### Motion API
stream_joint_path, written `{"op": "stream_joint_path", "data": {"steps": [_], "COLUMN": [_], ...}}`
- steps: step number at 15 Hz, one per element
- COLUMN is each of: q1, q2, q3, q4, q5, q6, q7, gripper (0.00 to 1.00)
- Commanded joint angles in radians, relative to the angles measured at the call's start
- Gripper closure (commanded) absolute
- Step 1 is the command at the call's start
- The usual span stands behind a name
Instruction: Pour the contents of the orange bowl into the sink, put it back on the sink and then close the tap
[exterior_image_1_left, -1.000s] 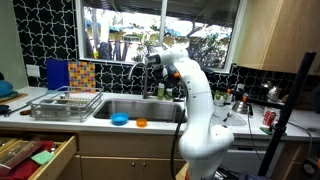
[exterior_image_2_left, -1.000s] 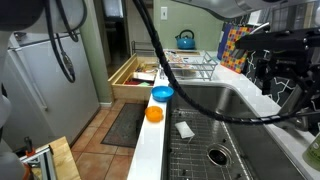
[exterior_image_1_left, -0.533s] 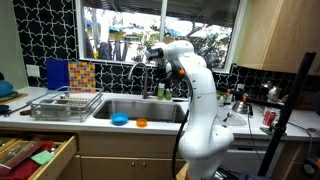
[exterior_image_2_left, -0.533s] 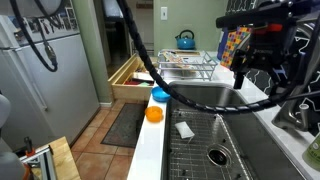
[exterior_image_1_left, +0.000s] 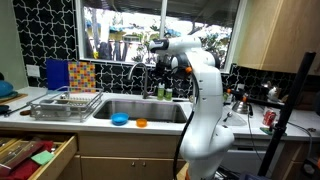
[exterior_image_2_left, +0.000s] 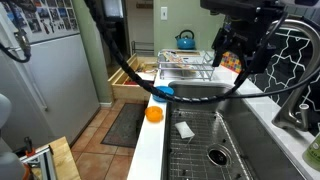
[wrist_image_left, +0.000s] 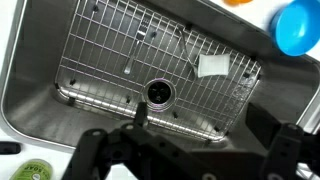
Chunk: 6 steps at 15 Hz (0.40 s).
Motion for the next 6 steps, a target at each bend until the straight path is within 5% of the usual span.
{"op": "stream_joint_path", "data": {"steps": [1,6], "q1": [0.005,0.008], "q2": [-0.014,-0.017], "q3": [-0.013,-0.015], "q4": [-0.008,-0.007], "q5": [0.031,0.036], "q6": [-0.005,-0.005], "q7": [-0.019,-0.023], "gripper": [0.0,0.0]}}
